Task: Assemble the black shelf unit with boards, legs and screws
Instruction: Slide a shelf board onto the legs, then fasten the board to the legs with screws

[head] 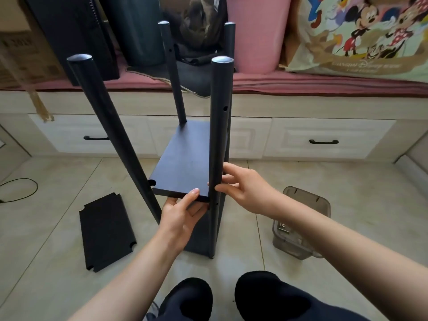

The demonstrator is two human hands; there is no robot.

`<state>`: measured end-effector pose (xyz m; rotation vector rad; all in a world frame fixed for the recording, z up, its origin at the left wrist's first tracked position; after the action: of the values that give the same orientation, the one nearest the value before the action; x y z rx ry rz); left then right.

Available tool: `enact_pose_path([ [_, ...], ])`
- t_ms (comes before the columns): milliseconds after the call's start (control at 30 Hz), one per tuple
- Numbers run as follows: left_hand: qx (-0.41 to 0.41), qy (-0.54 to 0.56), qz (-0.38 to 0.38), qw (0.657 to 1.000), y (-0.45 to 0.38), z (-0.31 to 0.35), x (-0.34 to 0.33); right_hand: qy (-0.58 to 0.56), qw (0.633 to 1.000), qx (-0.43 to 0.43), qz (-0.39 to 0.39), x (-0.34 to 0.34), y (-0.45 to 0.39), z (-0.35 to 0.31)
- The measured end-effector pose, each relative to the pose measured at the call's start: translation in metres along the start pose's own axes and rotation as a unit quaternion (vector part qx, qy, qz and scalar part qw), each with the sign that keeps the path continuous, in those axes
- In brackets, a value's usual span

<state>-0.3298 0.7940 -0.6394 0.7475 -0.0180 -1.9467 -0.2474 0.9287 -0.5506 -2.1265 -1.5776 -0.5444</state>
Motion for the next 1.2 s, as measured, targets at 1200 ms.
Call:
enact_pose_path([
  [1200, -0.010, 0.001, 0.001, 1.000, 0.002, 0.003, 0.008, 0.297, 0.901, -0.314, -0.047, -0.021, 0.098, 0.257],
])
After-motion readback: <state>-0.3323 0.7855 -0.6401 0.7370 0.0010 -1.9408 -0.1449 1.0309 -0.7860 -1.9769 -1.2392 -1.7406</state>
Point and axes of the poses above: each hand's wrist, its own y-axis away from the middle knuckle, its own x-axis out of the back of the hand, z = x × y, the point moved 5 cm from there along -y, towards the middle knuckle, and after that the axes turned 4 degrees about z, right-handed, at the moved point
